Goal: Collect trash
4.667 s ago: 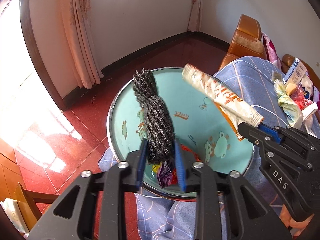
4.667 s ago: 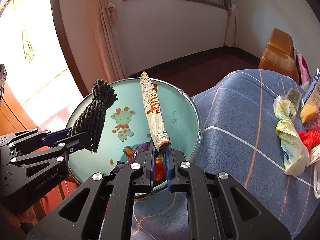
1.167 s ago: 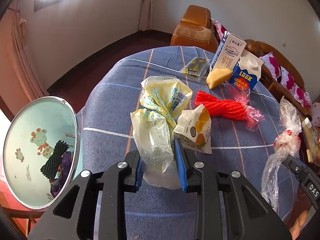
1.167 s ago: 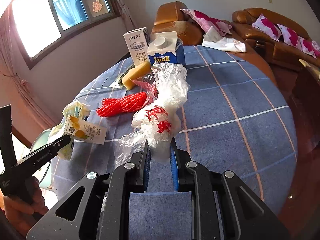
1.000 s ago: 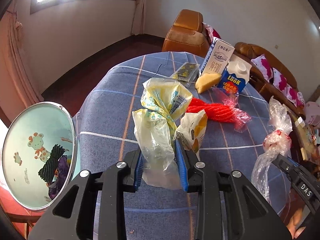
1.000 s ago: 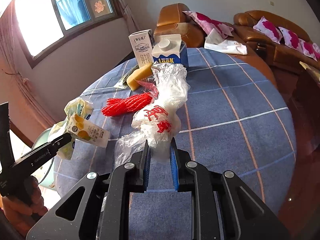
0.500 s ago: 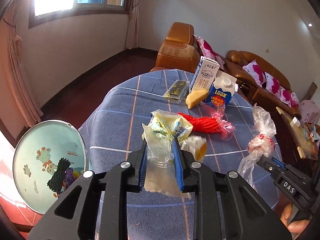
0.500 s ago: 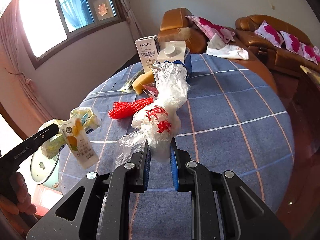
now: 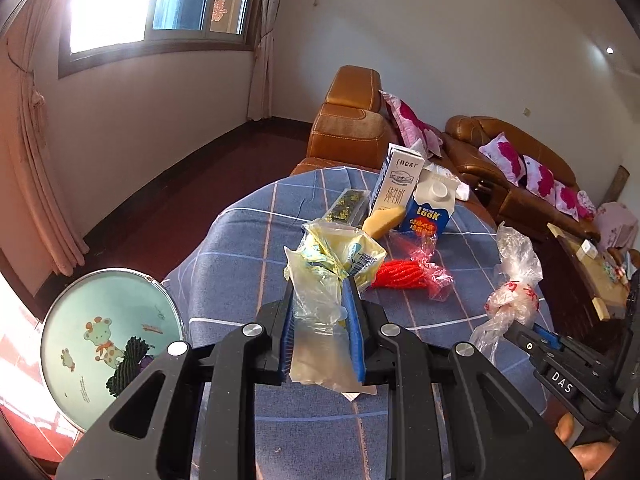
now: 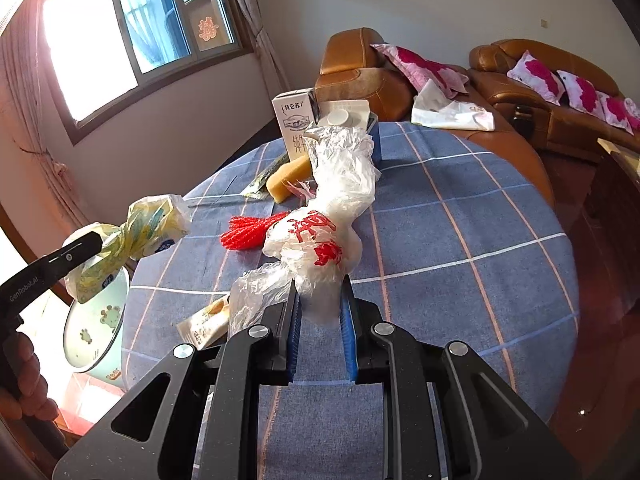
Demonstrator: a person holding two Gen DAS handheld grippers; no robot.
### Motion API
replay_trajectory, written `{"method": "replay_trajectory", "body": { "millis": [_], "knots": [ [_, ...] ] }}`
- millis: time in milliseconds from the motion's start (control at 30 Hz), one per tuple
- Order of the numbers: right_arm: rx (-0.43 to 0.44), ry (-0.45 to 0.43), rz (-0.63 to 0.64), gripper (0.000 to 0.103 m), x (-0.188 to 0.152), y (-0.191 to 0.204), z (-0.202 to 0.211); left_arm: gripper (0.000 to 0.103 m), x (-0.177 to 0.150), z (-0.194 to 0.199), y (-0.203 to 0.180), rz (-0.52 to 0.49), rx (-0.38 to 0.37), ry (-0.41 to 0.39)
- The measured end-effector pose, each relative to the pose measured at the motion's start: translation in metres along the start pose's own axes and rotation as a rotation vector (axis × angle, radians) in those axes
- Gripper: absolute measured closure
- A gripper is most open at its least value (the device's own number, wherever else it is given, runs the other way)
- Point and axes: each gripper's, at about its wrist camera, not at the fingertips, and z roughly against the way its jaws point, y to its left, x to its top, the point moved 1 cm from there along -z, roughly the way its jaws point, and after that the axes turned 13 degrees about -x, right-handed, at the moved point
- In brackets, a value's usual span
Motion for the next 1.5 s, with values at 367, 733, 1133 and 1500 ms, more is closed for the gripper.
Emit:
{"method": "replay_trajectory", "body": {
  "millis": [367,733,1133,1500],
  "knots": [
    [0.032,-0.002,0.075,0.084,-0.007,0.033,0.008,0.081,-0.021,0.03,0.024,0.011,0.072,0.012],
    [0.063,0.012,0.175,0.084,-0.022,0.081,0.012,0.081,-0.039,0.069,0.066,0.057,0.153,0.005],
    [0.134,0.021,0.273,0.084,-0.035,0.137,0.013,0.081,-0.051,0.101,0.099,0.104,0.215,-0.017],
    [0.185,0.01,0.339,0.084,-0.034,0.182,0.016,0.081,-0.057,0.112,0.123,0.14,0.247,-0.027]
  ]
}}
